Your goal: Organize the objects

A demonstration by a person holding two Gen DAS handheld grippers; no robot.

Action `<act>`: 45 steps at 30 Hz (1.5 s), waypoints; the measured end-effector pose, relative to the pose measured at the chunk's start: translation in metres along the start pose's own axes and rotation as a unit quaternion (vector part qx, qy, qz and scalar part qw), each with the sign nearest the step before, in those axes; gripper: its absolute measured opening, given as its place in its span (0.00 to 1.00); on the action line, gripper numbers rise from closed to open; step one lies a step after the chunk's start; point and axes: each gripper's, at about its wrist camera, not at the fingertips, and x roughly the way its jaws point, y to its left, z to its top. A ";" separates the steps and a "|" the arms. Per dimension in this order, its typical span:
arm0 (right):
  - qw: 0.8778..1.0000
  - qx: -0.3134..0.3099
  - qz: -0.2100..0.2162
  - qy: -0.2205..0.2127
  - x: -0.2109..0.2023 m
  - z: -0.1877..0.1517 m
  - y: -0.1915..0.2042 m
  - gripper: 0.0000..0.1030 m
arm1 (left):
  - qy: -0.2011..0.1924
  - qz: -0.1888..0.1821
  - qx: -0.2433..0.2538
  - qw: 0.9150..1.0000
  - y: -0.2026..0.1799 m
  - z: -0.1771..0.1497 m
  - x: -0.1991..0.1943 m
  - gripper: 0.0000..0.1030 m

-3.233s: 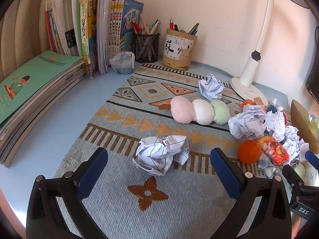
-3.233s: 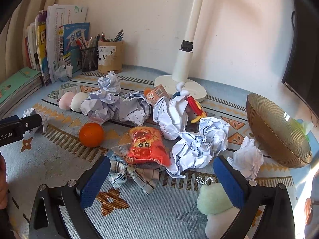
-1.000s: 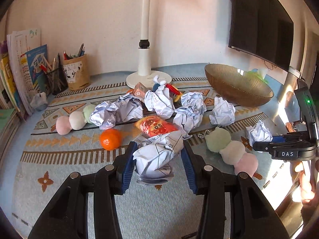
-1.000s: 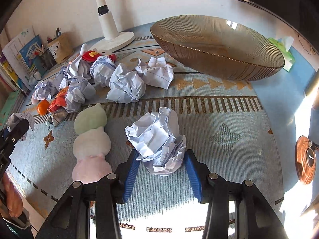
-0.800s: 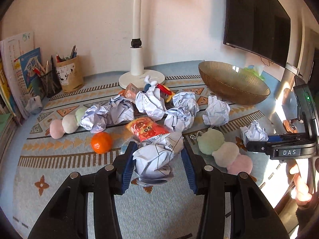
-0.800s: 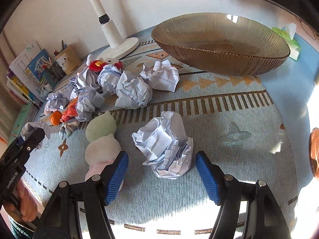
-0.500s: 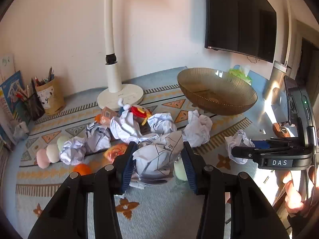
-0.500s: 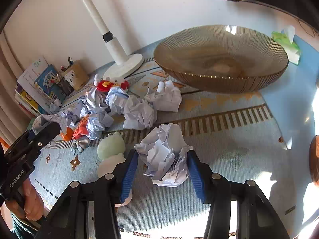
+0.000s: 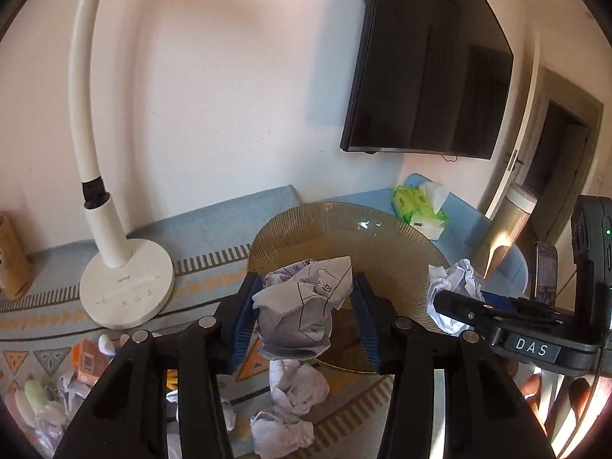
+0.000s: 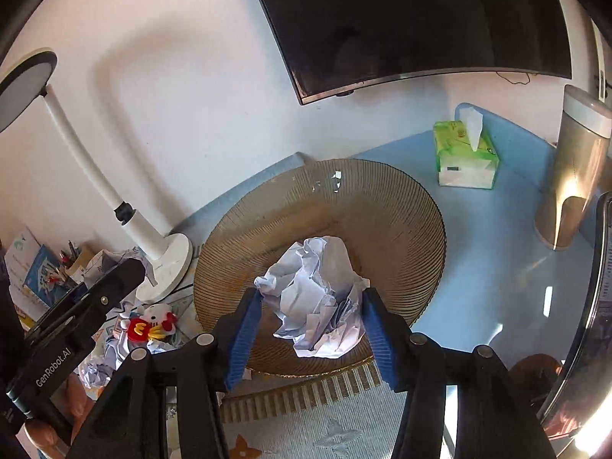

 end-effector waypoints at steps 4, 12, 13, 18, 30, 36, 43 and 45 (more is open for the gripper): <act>1.000 0.005 -0.009 -0.011 0.000 0.002 -0.008 0.71 | 0.001 -0.015 -0.030 0.999 0.009 0.002 0.014 0.89; 0.998 -0.047 0.045 -0.017 -0.017 -0.023 0.025 0.71 | -0.026 -0.007 -0.066 0.997 0.040 -0.018 -0.045 0.89; 0.996 -0.063 0.055 -0.021 -0.022 -0.029 0.035 0.72 | -0.034 -0.001 -0.071 0.997 0.046 -0.023 -0.059 0.89; 0.989 -0.114 0.086 -0.040 -0.032 -0.069 0.076 0.89 | -0.064 0.072 -0.088 0.991 0.081 -0.064 -0.130 0.94; 0.991 -0.128 0.041 -0.027 0.025 -0.120 0.078 0.89 | -0.020 0.287 -0.178 0.941 0.191 -0.196 -0.173 0.97; 0.992 -0.120 0.040 -0.014 0.029 -0.119 0.074 0.91 | 0.000 0.270 -0.184 0.945 0.194 -0.202 -0.163 0.97; 0.993 -0.106 0.056 -0.007 0.031 -0.118 0.068 0.94 | 0.014 0.279 -0.169 0.945 0.186 -0.204 -0.159 0.97; 0.993 -0.103 0.059 -0.004 0.032 -0.117 0.067 0.94 | 0.017 0.280 -0.165 0.945 0.185 -0.204 -0.158 0.97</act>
